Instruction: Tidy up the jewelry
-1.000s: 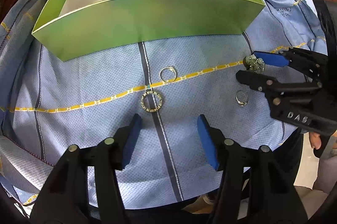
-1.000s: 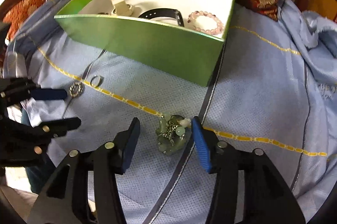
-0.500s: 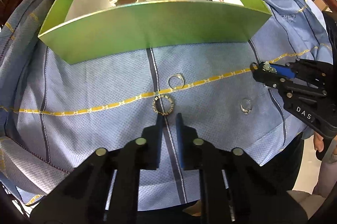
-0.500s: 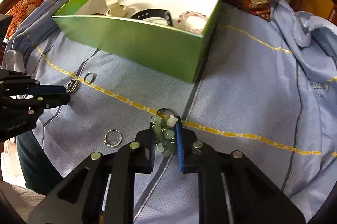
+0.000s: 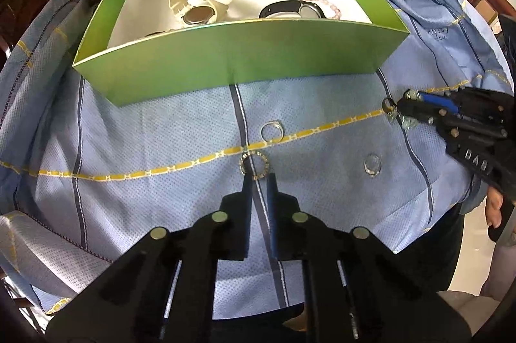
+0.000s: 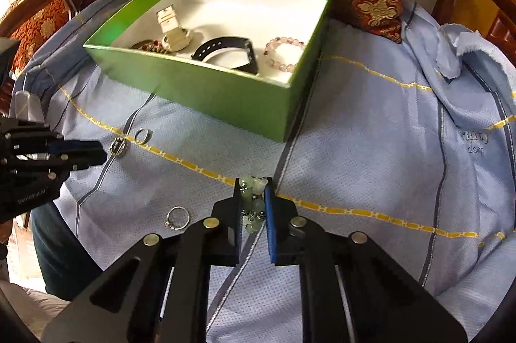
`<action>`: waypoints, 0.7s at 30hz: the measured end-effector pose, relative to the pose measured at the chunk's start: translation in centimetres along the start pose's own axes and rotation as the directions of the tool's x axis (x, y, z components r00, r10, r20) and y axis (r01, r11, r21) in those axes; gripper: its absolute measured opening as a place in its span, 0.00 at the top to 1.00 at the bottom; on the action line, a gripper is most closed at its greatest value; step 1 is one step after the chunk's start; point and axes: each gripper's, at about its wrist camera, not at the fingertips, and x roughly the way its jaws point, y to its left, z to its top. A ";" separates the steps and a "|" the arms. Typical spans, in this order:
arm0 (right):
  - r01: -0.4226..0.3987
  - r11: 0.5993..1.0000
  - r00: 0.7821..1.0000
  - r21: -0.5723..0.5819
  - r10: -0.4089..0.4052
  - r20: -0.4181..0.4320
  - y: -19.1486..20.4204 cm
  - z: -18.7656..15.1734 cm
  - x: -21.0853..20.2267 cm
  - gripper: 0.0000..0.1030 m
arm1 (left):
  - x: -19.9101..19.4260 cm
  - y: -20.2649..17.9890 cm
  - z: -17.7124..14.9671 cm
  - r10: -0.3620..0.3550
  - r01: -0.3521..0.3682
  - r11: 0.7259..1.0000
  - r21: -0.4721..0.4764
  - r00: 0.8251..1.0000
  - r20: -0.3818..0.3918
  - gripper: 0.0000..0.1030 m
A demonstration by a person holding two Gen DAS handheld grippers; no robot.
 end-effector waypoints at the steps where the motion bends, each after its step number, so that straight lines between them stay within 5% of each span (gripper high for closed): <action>1: 0.000 1.000 1.000 0.010 0.000 0.005 -0.2 0.2 0.0 0.88 | -0.1 0.0 -0.1 -0.001 0.001 1.000 0.000 1.000 0.001 0.91; 12: -0.018 0.999 1.000 0.029 0.018 0.013 -1.3 0.4 -0.6 0.87 | -0.6 0.5 -0.4 0.004 -0.004 1.000 -0.014 1.000 0.013 0.91; 14: -0.025 1.000 1.000 0.002 0.025 -0.003 -0.5 0.5 0.4 0.87 | -0.5 0.5 -0.3 0.002 -0.002 1.000 -0.021 1.000 0.015 0.81; 17: 0.013 1.000 0.999 -0.019 -0.014 -0.048 0.1 0.4 2.3 0.70 | -0.2 0.5 0.0 0.016 -0.015 1.000 -0.026 1.000 0.019 0.68; 21: 0.019 0.999 0.999 -0.040 -0.020 -0.041 0.6 0.0 3.2 0.58 | 0.1 0.2 0.4 0.006 -0.006 1.000 -0.016 1.000 0.015 0.68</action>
